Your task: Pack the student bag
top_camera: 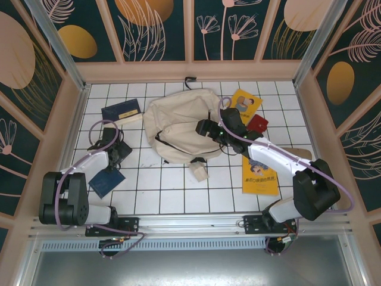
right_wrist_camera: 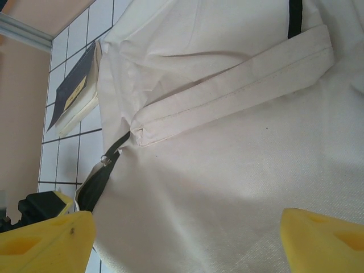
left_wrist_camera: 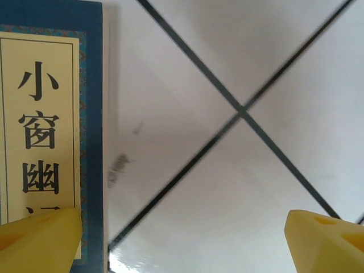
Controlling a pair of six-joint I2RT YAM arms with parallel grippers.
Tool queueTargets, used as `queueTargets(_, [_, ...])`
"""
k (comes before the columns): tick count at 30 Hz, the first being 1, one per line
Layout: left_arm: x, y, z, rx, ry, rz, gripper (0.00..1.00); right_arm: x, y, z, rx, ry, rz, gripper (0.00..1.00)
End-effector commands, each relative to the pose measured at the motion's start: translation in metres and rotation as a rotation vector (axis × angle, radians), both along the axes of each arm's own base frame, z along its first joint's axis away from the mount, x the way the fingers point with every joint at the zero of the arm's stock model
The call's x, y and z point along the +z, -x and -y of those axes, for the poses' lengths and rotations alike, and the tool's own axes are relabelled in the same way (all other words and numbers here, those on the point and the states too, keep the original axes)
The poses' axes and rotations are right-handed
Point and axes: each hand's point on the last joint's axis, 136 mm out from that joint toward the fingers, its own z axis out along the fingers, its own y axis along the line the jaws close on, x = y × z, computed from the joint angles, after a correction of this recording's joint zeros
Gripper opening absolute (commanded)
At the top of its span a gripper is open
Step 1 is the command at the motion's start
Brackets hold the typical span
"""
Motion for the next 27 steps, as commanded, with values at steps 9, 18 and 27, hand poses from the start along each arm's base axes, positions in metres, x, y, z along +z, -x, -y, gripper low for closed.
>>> queueTargets(9, [0.011, -0.029, 0.115, -0.193, 0.312, 0.107, 0.91, 0.011, -0.011, -0.003, -0.013, -0.015, 0.019, 0.84])
queueTargets(18, [0.094, -0.042, 0.074, -0.203, 0.168, 0.268, 0.99, 0.026, -0.010, -0.060, 0.137, 0.051, 0.087, 0.80])
queueTargets(27, [0.061, 0.003, -0.026, 0.023, -0.057, 0.097, 0.99, 0.008, 0.019, -0.178, 0.399, 0.130, 0.115, 0.70])
